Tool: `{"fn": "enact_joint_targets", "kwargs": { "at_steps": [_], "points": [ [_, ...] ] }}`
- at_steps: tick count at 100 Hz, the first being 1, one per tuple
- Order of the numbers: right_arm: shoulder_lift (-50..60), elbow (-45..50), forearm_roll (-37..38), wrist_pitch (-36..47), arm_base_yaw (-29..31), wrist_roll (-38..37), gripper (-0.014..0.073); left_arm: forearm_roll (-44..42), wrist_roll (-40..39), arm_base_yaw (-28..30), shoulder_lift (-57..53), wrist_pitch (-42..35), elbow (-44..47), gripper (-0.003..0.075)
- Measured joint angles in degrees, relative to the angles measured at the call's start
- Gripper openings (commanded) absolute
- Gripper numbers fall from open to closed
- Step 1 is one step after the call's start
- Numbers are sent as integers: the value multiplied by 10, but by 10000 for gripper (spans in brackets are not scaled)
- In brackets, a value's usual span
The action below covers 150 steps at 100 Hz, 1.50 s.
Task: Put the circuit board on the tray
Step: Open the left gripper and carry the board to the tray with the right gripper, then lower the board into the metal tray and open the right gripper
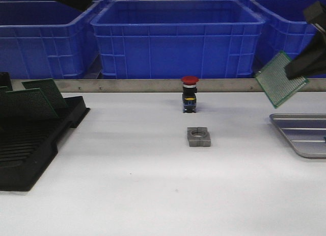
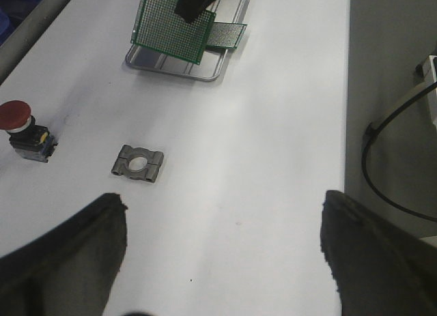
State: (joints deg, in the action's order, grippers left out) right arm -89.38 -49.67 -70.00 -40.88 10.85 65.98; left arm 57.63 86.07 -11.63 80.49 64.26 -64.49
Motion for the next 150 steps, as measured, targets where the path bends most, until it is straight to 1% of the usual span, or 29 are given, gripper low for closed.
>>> {"fn": "enact_joint_targets", "kwargs": {
  "at_steps": [14, 45, 89, 94, 101, 108, 119, 126, 134, 150],
  "points": [
    [-35, 0, 0, 37, 29, 0, -66, 12, 0, 0, 0, 9, 0, 554],
    [-96, -1, 0, 85, 33, -2, -66, 22, 0, 0, 0, 11, 0, 554],
    [-131, -29, -8, 93, 33, -2, -62, 22, 0, 0, 0, 11, 0, 554],
    [-131, -31, -8, 93, 33, -2, -39, 22, 0, 0, 0, 11, 0, 554],
    [-132, -35, -8, 91, 33, -3, 19, 22, 0, 0, 0, 11, 0, 553],
    [-132, -38, -8, 88, 33, -3, 102, 22, 0, 0, 0, 12, 0, 544],
    [-138, -40, -9, 84, 33, -3, 268, 22, 0, 0, 0, 12, 0, 544],
    [-141, -40, -9, 84, 33, -3, 349, 22, 0, 0, 0, 12, 0, 544],
    [-141, -40, -10, 84, 33, -3, 386, 22, 0, 0, 0, 12, 0, 544],
    [-141, -40, -12, 84, 33, -3, 382, 22, 0, 0, 0, 12, 0, 544]
  ]
}}
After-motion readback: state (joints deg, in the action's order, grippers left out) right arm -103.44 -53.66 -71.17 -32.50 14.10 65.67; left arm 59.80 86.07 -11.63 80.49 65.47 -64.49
